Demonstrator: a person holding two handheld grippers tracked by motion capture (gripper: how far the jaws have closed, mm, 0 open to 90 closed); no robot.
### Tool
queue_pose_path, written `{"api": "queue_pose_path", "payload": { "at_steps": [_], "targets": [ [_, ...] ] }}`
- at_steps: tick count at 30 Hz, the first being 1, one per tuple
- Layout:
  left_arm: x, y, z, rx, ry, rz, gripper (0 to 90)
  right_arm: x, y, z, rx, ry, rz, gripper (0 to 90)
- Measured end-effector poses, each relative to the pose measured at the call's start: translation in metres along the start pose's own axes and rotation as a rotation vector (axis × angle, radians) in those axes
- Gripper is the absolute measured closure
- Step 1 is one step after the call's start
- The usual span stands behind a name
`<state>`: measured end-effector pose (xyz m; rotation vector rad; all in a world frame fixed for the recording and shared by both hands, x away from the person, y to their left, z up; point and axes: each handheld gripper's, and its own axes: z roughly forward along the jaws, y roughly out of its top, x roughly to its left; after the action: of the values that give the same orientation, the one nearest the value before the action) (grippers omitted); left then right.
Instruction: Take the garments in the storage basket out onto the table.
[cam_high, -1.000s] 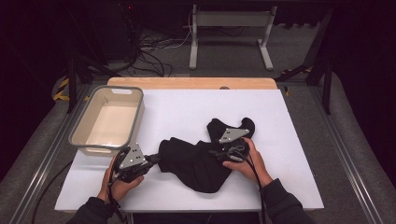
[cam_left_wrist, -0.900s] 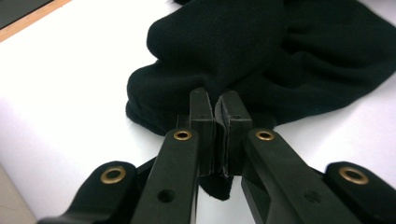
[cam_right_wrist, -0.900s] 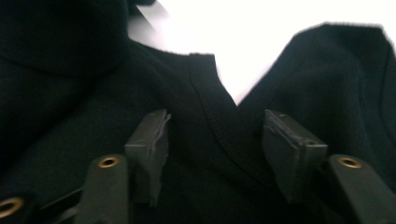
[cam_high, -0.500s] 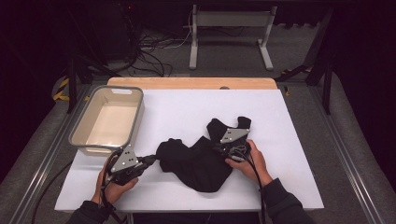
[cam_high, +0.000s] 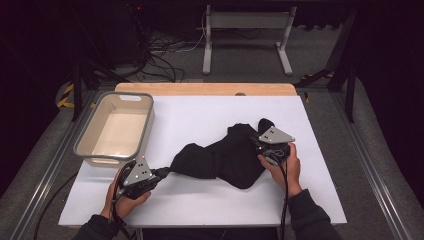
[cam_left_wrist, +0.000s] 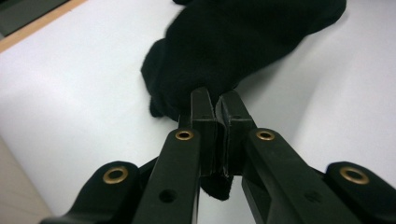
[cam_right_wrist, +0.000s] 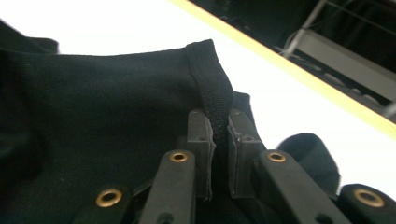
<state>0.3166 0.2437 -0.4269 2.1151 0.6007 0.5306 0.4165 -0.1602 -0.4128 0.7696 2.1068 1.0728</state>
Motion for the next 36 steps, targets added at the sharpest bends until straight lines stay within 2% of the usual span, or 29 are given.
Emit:
{"api": "queue_pose_path", "payload": {
  "at_steps": [3, 5, 6, 7, 9, 12, 16, 17, 19, 25, 28, 32, 33, 36],
  "targets": [
    [0.003, 0.000, -0.006, -0.021, 0.014, -0.012, 86.9, -0.004, -0.002, -0.001, -0.008, -0.013, 0.023, 78.6],
    [0.003, 0.001, -0.008, -0.025, 0.020, -0.014, 86.9, -0.006, -0.003, -0.001, -0.016, -0.011, 0.043, 71.8],
    [0.004, 0.001, -0.009, -0.030, 0.022, -0.012, 87.0, -0.007, -0.003, -0.002, -0.020, -0.032, 0.049, 66.5],
    [0.003, 0.002, -0.010, -0.032, 0.029, -0.010, 86.9, -0.008, -0.003, -0.004, -0.033, -0.049, 0.070, 62.6],
    [0.003, 0.002, -0.012, -0.043, 0.032, -0.008, 86.9, -0.014, -0.003, -0.009, -0.054, -0.052, 0.114, 54.8],
    [0.003, 0.004, -0.018, -0.063, 0.045, -0.006, 86.9, -0.019, -0.004, -0.013, -0.058, -0.072, 0.133, 50.3],
    [0.003, 0.007, -0.033, -0.096, 0.063, -0.001, 86.9, -0.033, -0.014, -0.027, -0.088, -0.080, 0.227, 46.3],
    [0.003, 0.007, -0.033, -0.096, 0.063, -0.001, 86.9, -0.033, -0.014, -0.027, -0.088, -0.080, 0.227, 46.3],
    [0.002, 0.006, -0.039, -0.110, 0.068, -0.003, 86.9, -0.041, -0.022, -0.035, -0.086, -0.089, 0.257, 45.4],
    [0.002, 0.002, -0.045, -0.114, 0.075, -0.011, 86.4, -0.040, -0.036, -0.037, -0.025, -0.079, 0.257, 43.6],
    [0.002, 0.002, -0.045, -0.131, 0.068, -0.024, 83.5, -0.034, -0.043, -0.031, 0.034, -0.045, 0.247, 40.5],
    [0.000, 0.002, -0.042, -0.123, 0.066, -0.011, 81.2, -0.029, -0.046, -0.025, 0.073, -0.012, 0.238, 38.6],
    [-0.001, 0.003, -0.041, -0.122, 0.072, -0.007, 79.1, -0.027, -0.047, -0.019, 0.108, 0.011, 0.229, 37.8],
    [-0.002, 0.004, -0.041, -0.136, 0.074, -0.008, 78.5, -0.025, -0.049, -0.015, 0.125, 0.027, 0.224, 37.3]
  ]
}}
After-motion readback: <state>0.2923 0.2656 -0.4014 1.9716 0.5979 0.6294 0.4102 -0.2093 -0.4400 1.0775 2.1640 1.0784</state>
